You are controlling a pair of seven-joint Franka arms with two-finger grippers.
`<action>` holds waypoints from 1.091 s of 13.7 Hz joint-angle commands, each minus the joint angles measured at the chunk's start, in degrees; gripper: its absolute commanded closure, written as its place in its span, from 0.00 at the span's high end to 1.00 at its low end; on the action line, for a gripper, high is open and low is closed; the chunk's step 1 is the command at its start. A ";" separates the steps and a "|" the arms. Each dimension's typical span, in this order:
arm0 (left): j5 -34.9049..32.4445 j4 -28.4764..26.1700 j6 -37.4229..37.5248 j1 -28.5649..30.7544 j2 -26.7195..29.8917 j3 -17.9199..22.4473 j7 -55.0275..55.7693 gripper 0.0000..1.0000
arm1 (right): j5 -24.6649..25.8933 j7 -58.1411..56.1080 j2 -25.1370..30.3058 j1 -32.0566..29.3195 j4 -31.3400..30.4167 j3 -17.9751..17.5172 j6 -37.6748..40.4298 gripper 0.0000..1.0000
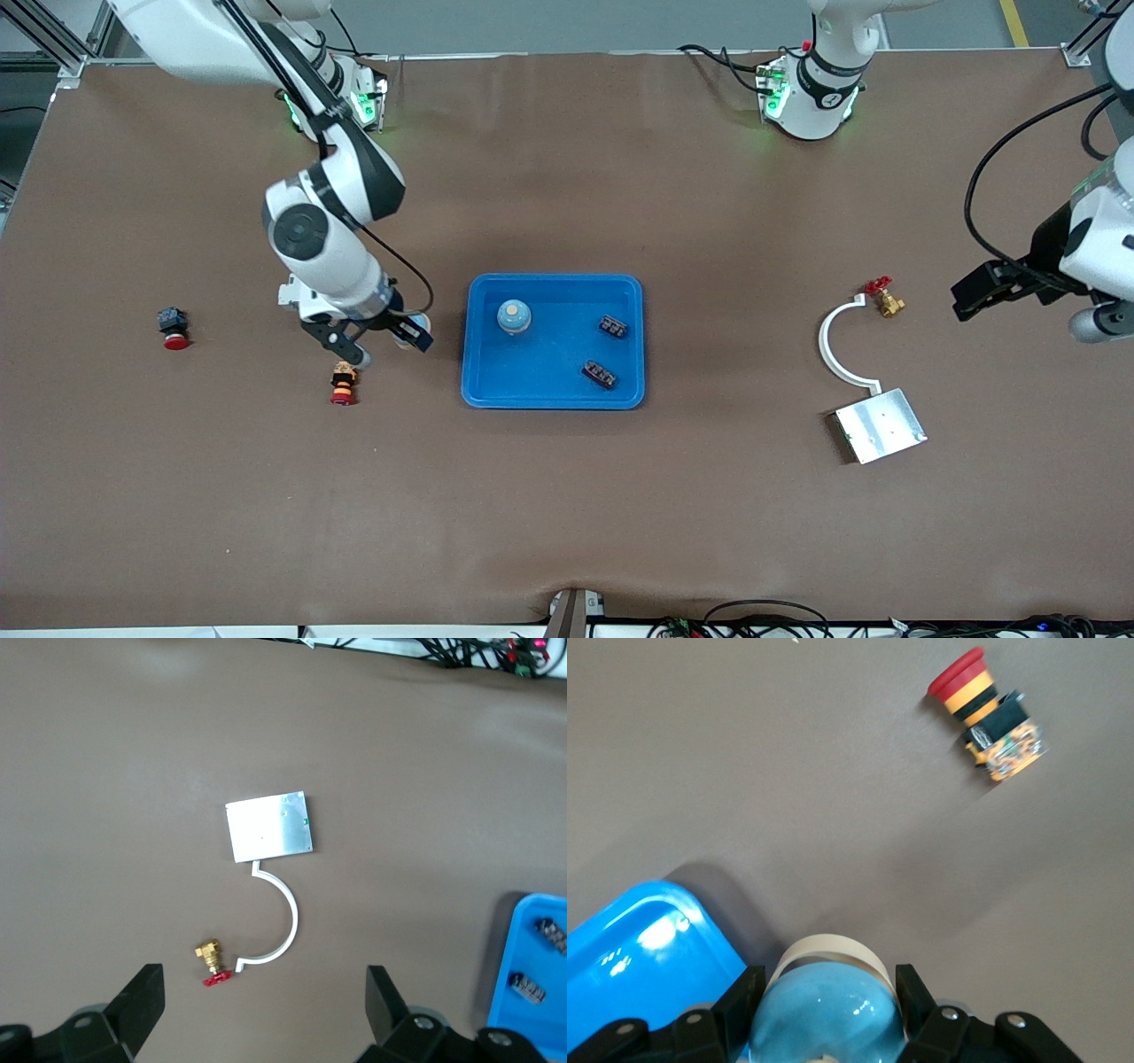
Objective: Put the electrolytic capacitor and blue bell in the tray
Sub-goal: 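Carry the bell over the blue tray with the right gripper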
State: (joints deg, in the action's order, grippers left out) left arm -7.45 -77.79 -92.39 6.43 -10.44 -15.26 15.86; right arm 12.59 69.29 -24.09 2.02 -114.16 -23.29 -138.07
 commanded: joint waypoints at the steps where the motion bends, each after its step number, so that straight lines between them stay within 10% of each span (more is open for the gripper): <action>1: 1.65 -6.74 0.10 -2.72 6.20 2.94 -2.68 1.00 | 6.81 10.31 -11.03 4.91 15.24 0.62 8.66 0.00; 7: 4.72 -15.01 0.10 -8.88 14.12 11.48 -6.19 1.00 | 8.15 19.12 -19.85 9.84 26.00 1.23 10.10 0.00; 15: 4.72 -15.55 -0.43 -8.98 14.31 10.78 -6.11 1.00 | 7.54 27.21 -20.64 14.68 25.84 2.73 4.32 0.00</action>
State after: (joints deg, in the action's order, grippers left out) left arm -3.81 -92.33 -92.08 -2.39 3.12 -4.70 10.52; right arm 19.21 94.00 -44.03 16.04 -89.50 -21.07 -131.77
